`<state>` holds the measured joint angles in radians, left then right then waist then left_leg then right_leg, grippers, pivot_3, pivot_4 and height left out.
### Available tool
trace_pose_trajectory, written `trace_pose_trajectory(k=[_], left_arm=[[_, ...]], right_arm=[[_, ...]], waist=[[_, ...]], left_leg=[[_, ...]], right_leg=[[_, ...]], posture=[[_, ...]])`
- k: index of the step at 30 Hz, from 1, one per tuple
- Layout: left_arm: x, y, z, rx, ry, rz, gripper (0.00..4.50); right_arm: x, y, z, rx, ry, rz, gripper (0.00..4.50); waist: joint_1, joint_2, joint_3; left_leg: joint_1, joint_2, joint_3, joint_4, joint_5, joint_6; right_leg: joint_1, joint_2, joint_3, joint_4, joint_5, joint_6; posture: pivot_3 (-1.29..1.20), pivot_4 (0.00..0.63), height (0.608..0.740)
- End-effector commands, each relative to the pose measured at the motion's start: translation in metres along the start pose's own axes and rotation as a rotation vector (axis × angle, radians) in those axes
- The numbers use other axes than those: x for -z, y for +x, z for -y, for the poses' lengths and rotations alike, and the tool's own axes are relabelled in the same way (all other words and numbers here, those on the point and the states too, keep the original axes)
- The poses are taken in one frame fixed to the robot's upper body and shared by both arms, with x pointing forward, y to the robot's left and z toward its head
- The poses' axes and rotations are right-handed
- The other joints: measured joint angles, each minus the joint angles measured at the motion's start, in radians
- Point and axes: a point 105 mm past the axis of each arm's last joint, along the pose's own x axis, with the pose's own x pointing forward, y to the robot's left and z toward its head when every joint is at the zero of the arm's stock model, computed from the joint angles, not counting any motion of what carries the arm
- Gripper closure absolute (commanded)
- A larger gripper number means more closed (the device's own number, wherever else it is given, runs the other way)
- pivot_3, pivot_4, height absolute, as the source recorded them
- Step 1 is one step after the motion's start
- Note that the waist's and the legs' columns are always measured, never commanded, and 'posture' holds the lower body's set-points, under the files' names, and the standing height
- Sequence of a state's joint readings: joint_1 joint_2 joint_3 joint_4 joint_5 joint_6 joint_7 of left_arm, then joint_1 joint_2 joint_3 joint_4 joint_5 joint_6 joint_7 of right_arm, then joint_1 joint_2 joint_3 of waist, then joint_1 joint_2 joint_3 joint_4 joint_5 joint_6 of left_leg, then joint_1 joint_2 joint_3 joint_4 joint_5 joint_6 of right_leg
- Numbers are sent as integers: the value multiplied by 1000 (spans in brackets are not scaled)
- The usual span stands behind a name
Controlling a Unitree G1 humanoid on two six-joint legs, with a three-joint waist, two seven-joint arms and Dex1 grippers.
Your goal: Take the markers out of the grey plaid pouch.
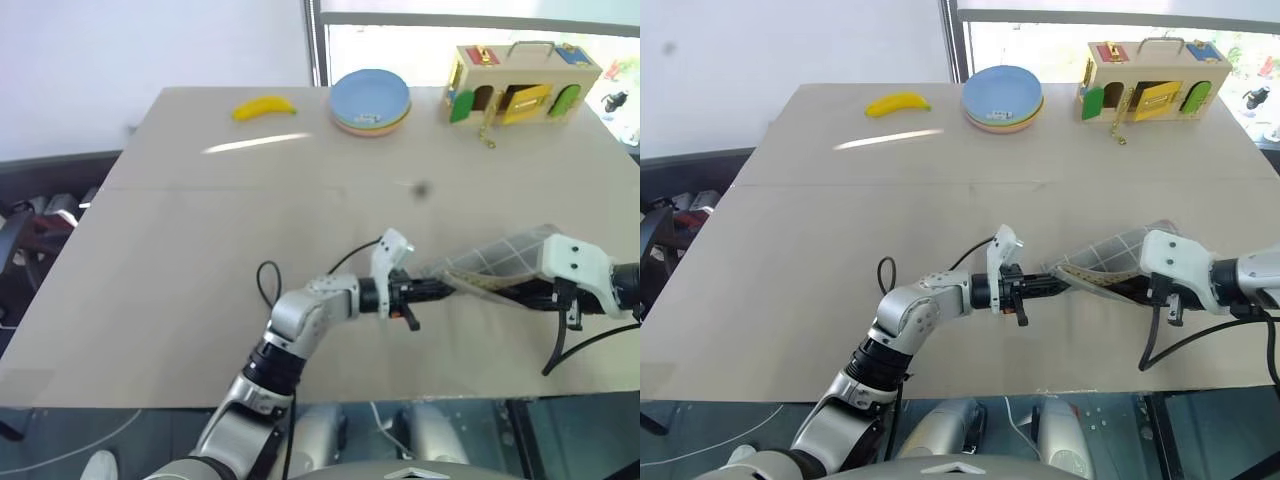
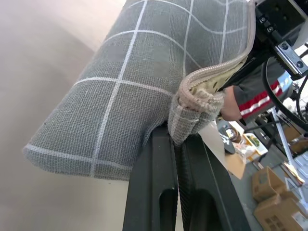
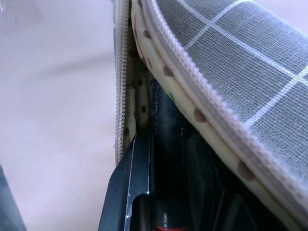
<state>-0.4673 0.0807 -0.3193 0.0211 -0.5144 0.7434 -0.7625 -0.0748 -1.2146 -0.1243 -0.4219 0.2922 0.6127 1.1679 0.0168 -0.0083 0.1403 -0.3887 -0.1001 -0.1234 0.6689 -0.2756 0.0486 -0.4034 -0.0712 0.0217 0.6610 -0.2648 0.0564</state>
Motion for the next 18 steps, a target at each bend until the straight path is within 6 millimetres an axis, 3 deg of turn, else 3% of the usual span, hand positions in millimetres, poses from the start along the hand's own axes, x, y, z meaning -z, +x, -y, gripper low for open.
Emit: trace_pose_trajectory(k=[1, 5, 9, 14, 18], left_arm=[[-13, -15, -16, -81, 22, 53, 4500], [-14, -15, -16, -85, 28, 57, 4500], [-20, -13, -18, -103, 72, 86, 4500], [-65, -13, -31, -239, 221, 262, 4500], [-89, -9, -14, -200, 326, 340, 4500]], right_arm=[[20, -4, 24, 146, -36, -185, 4121], [14, -2, 33, 198, -95, -224, 4121], [-25, 19, 19, 117, 50, 40, 4121], [-16, 24, 31, 208, -41, -38, 4121], [-43, 39, 35, 265, -41, 98, 4121]], waist=[[-2, 0, 0], [-1, 1, 1], [-2, -1, 1], [15, 1, 1], [18, 0, 1]], left_leg=[[1, 0, 0, 0, 0, 0], [0, 0, 0, 0, 0, 0], [-2, 0, 0, 0, 0, 0], [-7, -1, 0, 2, 0, 0], [-8, 0, 0, 2, 0, 0]], right_leg=[[0, 0, 0, 0, 0, 0], [0, 0, 0, 1, 0, 0], [-2, 0, 0, 0, 0, 0], [-6, -1, -1, 0, 0, 0], [-7, 0, 0, 1, 0, 0]], posture=[[0, 150, 740], [0, 150, 740], [0, 150, 740], [0, 150, 740], [0, 150, 740]])
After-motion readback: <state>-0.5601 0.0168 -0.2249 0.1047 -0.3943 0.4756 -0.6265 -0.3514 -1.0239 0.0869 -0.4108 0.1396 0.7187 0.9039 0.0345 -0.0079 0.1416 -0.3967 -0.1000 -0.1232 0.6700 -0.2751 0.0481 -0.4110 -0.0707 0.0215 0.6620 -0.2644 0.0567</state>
